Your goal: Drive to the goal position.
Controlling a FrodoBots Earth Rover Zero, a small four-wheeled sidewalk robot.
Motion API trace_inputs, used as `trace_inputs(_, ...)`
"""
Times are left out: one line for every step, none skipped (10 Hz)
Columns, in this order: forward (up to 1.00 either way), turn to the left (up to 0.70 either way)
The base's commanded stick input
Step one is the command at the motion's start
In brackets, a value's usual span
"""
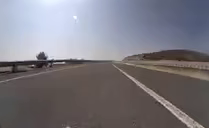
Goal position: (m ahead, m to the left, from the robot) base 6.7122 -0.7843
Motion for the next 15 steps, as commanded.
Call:
trace_inputs(1.00, 0.00)
trace_inputs(1.00, 0.00)
trace_inputs(1.00, 0.00)
trace_inputs(1.00, 0.00)
trace_inputs(1.00, 0.00)
trace_inputs(1.00, 0.00)
trace_inputs(1.00, 0.00)
trace_inputs(1.00, 0.00)
trace_inputs(1.00, 0.00)
trace_inputs(1.00, 0.00)
trace_inputs(1.00, 0.00)
trace_inputs(1.00, 0.00)
trace_inputs(1.00, 0.08)
trace_inputs(1.00, 0.21)
trace_inputs(1.00, 0.20)
